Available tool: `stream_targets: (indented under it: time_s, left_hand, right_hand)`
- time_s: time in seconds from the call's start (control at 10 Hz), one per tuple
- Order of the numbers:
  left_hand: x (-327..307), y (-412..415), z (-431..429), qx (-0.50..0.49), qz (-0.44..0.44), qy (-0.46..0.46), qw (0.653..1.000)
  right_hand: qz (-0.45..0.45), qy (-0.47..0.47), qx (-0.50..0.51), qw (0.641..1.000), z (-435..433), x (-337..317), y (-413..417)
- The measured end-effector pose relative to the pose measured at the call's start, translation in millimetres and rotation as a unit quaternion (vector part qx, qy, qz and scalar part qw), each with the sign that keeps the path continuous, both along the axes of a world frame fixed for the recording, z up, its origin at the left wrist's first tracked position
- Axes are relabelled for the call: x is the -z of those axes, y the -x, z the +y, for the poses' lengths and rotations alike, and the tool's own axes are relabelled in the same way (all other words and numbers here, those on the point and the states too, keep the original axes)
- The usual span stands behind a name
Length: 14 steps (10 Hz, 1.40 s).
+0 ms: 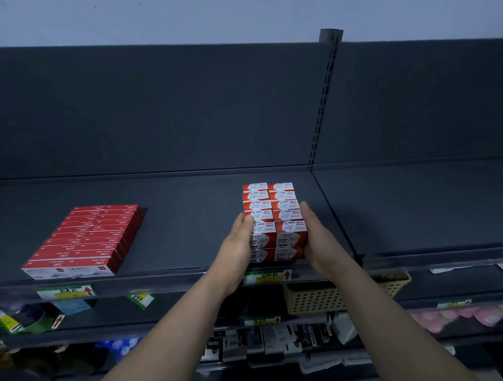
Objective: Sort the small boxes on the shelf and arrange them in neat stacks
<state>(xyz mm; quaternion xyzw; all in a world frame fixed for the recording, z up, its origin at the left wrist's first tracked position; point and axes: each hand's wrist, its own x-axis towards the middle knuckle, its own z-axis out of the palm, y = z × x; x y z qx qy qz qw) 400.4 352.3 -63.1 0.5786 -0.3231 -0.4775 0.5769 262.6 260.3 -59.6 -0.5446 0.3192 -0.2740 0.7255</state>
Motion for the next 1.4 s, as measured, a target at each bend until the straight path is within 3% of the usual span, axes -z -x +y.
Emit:
stream_targets:
  time_s: [0.2, 0.6, 0.9, 1.1, 1.2, 1.3, 1.4]
  left_hand:
    - [-4.2, -2.0, 2.8, -0.013, -0.044, -0.005, 0.999]
    - [-31.9, -21.2, -35.1, -0.013, 0.054, -0.077, 0.995]
    - [-33.1, -15.8, -37.5, -0.04, 0.021, -0.074, 0.996]
    - [-46.1, -23.9, -27.6, -0.06, -0.197, -0.069, 0.976]
    - [-54.0, -34.4, -21.1, -0.084, -0.346, -0.081, 0.931]
    - [-64.5, -45.9, -14.0, -0.088, -0.49, -0.097, 0.862]
    - [-78.5, -49.5, -6.8, -0.093, -0.573, -0.104, 0.808]
  right_hand:
    - [0.037, 0.029, 0.045, 0.998, 0.3, 5.1, -6.5]
    - [0.02, -0.014, 0.015, 1.0, -19.0, -17.1, -15.9]
    - [0.047, -0.006, -0.022, 0.999, -30.1, -6.9, -16.2]
    - [0.155, 0.076, 0.003, 0.985, -38.9, -28.6, -4.9]
    - [0.217, 0.191, 0.056, 0.956, -40.7, -46.5, -0.3]
    - [0.272, 0.281, 0.054, 0.919, -38.6, -62.9, 3.5]
    - [0.312, 0.342, 0.039, 0.886, -28.5, -84.6, 4.5]
